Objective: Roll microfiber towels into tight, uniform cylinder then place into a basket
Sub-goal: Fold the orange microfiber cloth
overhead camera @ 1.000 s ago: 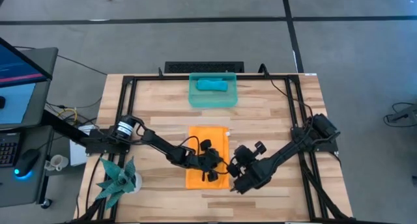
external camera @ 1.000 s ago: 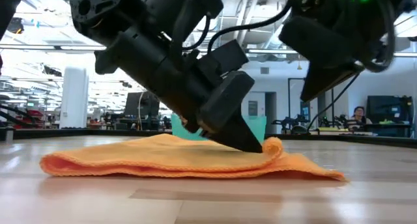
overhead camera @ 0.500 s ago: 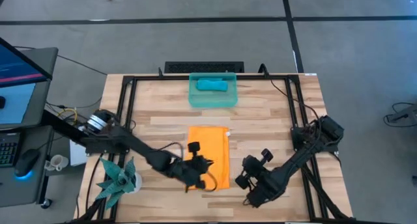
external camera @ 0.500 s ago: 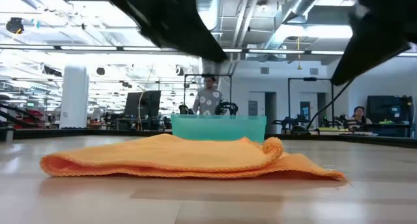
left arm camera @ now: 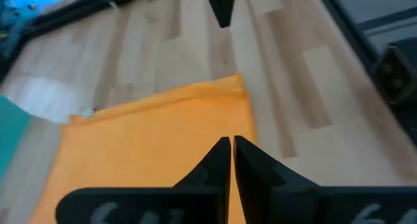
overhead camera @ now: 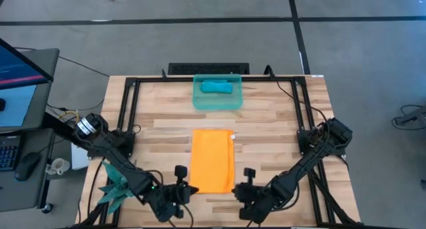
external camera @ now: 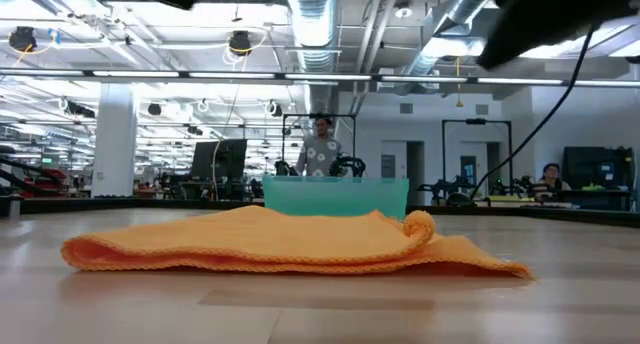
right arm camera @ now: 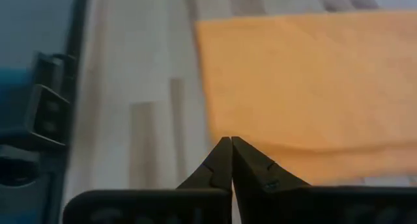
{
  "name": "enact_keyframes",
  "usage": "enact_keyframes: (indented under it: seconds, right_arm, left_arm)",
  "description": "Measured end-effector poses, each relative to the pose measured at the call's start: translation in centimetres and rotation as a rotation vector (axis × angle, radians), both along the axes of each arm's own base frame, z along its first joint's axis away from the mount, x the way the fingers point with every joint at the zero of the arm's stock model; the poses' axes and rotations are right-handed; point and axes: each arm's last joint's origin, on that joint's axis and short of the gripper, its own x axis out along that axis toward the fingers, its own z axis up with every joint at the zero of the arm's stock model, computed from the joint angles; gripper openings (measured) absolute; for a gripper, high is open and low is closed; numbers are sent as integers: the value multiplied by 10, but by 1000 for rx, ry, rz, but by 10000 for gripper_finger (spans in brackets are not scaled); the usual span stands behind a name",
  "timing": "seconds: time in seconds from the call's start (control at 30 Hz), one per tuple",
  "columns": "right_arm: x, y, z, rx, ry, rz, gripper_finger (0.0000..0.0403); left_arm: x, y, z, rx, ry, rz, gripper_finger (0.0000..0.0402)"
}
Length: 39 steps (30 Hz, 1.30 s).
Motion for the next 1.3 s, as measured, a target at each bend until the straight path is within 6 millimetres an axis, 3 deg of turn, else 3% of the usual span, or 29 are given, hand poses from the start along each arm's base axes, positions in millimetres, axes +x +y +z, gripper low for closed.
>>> enact_keyframes:
  seconds: [0.3, 0.53, 0.73, 0.9, 1.17, 1.3]
  right_arm:
    - [9, 1, 2, 59, 16, 113, 95]
    - [14, 2, -3, -27, 3, 215, 177]
    - [21, -1, 0, -110, -32, 309, 224]
    - [29, -7, -5, -118, -26, 314, 234]
    - [40, -9, -33, -164, 36, 373, 234]
    - [43, -11, -48, -170, 89, 383, 234]
  left_arm:
    - [-7, -7, -6, -192, 152, -83, 24]
    - [-6, -9, -16, -193, 190, -78, 112]
    - [-1, -10, -40, -144, 239, -42, 168]
    - [3, -9, -66, -70, 289, -30, 173]
    - [6, -3, -67, -8, 293, -23, 163]
    - [10, -2, -81, 23, 354, -58, 163]
